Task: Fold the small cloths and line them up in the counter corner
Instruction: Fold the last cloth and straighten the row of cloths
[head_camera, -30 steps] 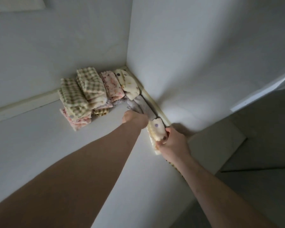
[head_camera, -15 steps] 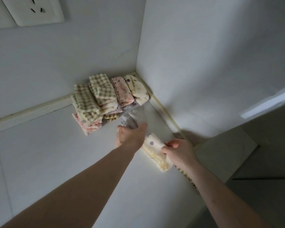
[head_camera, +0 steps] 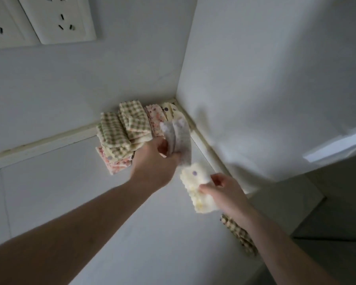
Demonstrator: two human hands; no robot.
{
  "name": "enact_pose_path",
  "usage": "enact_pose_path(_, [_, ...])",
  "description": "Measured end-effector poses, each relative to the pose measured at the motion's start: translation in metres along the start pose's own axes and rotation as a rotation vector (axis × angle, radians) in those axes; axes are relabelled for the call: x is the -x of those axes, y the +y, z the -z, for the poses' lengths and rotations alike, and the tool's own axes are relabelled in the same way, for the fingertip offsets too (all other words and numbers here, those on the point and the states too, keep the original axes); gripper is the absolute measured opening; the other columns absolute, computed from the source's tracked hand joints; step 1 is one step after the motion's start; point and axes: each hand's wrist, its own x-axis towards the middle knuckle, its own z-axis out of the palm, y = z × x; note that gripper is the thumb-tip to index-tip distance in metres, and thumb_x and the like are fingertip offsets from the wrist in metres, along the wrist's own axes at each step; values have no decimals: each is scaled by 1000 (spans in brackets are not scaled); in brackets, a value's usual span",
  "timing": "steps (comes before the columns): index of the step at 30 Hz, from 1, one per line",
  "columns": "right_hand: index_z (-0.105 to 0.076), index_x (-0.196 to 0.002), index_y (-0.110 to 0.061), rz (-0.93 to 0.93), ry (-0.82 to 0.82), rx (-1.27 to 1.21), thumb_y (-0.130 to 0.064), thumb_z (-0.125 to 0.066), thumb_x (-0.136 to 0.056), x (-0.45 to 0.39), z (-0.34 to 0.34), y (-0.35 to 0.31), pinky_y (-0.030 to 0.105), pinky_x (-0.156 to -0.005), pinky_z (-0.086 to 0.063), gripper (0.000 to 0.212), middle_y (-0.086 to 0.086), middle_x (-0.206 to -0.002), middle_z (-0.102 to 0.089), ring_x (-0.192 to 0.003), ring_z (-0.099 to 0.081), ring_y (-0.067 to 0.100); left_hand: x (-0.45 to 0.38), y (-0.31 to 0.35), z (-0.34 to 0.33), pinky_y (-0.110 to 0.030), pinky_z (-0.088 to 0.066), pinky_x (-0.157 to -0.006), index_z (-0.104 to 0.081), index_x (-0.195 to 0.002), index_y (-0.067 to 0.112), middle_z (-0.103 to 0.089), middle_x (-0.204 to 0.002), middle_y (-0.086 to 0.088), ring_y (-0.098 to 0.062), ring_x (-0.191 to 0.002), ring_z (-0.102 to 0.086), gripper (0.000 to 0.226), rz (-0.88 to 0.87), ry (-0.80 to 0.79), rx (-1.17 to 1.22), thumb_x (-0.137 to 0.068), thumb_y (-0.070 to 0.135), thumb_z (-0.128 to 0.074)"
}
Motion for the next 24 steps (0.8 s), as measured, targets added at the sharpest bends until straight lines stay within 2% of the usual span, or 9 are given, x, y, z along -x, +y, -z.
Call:
enact_pose_path(2, [-70, -76, -18, 44, 37, -79, -30, -76, -83, -14, 8, -29, 19, -51, -38, 15, -12, -62, -63, -55, -56, 4, -24, 20, 17, -26, -44, -60, -67, -77, 19, -67, -73, 7, -17, -75, -65, 18, -52, 42, -71, -80, 34, -76])
enact_pose_path(4, [-72, -81, -14, 71, 105, -176, -28, -74, -85, -38, 8, -59, 25, -56, -41, 14, -6, -69, -64, -62, -57, 9, -62, 34, 28, -32, -53, -64, -69, -74, 14, -71, -75, -5, -27, -78, -69, 22, -34, 77, -155, -76, 35, -76])
enact_pose_path(8, [-73, -98, -10, 148, 231, -257, -20, -67, -87, -95, -12, -108, 25, -65, -45, 16, -1, -82, -69, -75, -63, 17, -124, 48, 41, -39, -62, -80, -73, -103, 10, -74, -97, -12, -32, -91, -73, 35, 55, 43, -298, -77, 33, -76])
enact_pose_path(11, [-69, -116, -9, 166, 270, -180, -19, -60, -91, -130, -29, -131, 32, -87, -53, 29, 9, -108, -73, -101, -69, 28, -142, 47, 39, -44, -60, -91, -65, -118, -1, -70, -110, -18, -35, -103, -70, 38, 57, 17, -396, -87, 21, -72])
enact_pose_path(14, [-60, -135, -9, 181, 271, -76, -20, -59, -96, -149, -40, -145, 27, -101, -45, 41, 11, -132, -66, -123, -61, 29, -139, 47, 31, -39, -56, -87, -61, -125, -2, -65, -108, -16, -34, -108, -66, 37, 20, -50, -643, -94, 19, -61])
enact_pose_path(17, [-60, -134, -6, 219, 280, 8, -18, -60, -95, -156, -44, -150, 24, -97, -45, 41, 13, -132, -66, -125, -61, 28, -140, 41, 29, -36, -45, -75, -61, -124, 10, -64, -117, -12, -35, -111, -63, 41, -135, 6, -905, -85, 20, -71])
enact_pose_path(19, [-61, -131, -7, 235, 299, 84, -20, -60, -95, -157, -45, -149, 26, -95, -47, 38, 12, -129, -67, -123, -63, 29, -137, 40, 28, -40, -43, -80, -60, -122, 18, -60, -121, -9, -34, -113, -59, 40, -309, 48, -966, -84, 18, -72])
enact_pose_path(21, [-62, -129, -9, 246, 327, 153, -24, -60, -97, -154, -44, -146, 29, -93, -49, 35, 11, -127, -69, -121, -63, 30, -134, 39, 27, -43, -41, -91, -64, -113, 22, -59, -119, -6, -32, -114, -54, 24, -471, -5, -1093, -90, 25, -60])
enact_pose_path(24, [-63, -127, -14, 278, 358, 148, -30, -56, -100, -140, -42, -143, 31, -90, -49, 33, 8, -123, -70, -116, -64, 32, -127, 37, 34, -44, -38, -99, -59, -84, 22, -64, -103, -3, -28, -108, -59, 17, -353, -180, -1076, -92, 28, -45])
